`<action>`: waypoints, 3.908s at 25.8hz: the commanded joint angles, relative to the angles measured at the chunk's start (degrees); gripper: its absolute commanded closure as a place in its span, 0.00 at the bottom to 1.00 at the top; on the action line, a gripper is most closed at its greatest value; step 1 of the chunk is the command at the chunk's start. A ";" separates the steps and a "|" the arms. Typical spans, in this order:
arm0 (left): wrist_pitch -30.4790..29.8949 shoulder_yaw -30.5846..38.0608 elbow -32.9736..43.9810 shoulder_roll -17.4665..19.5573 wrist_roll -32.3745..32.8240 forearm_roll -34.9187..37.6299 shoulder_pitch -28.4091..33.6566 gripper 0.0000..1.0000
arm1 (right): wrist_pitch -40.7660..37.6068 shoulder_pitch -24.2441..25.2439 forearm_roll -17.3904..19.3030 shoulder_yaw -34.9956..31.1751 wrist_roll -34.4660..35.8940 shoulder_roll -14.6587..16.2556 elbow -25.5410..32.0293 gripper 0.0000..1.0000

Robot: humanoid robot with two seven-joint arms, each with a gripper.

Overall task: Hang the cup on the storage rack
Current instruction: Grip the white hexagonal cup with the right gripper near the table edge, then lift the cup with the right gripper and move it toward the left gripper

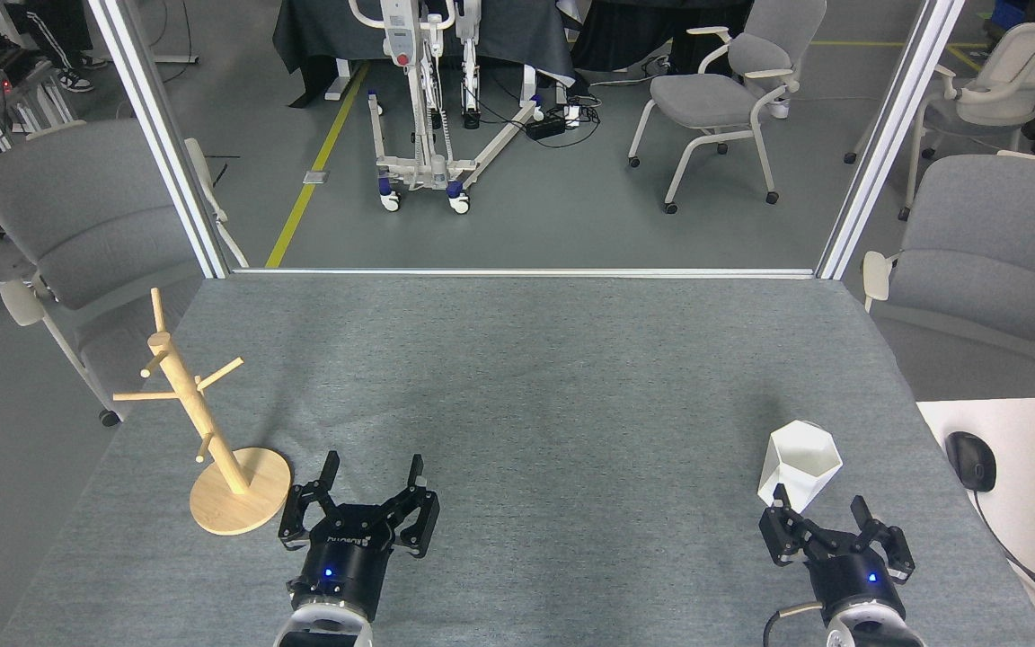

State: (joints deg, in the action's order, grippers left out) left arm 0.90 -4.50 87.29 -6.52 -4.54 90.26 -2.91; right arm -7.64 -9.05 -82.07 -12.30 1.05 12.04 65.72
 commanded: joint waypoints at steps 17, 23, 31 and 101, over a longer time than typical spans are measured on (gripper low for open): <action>0.07 -0.07 -0.45 -0.25 -0.03 -0.08 -0.08 0.00 | 0.17 -5.89 -0.20 0.52 2.11 0.53 -7.10 0.01; 0.16 0.02 -1.68 -0.25 -0.03 0.00 -0.08 0.00 | 0.17 -8.87 -0.20 0.70 2.02 0.62 -10.18 0.01; 0.24 -0.07 -2.12 -0.25 -0.03 -0.08 -0.08 0.00 | 0.61 -11.25 -0.20 1.14 2.02 0.70 -13.16 0.01; -14.87 -22.75 -15.48 -0.69 1.64 10.46 -23.55 0.01 | 59.93 -19.51 1.03 48.86 -36.47 -2.72 30.96 0.76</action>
State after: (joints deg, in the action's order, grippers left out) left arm -12.38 -27.99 72.66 -7.19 -3.01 102.41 -24.97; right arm 51.52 -28.69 -80.37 35.84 -34.47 9.90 96.87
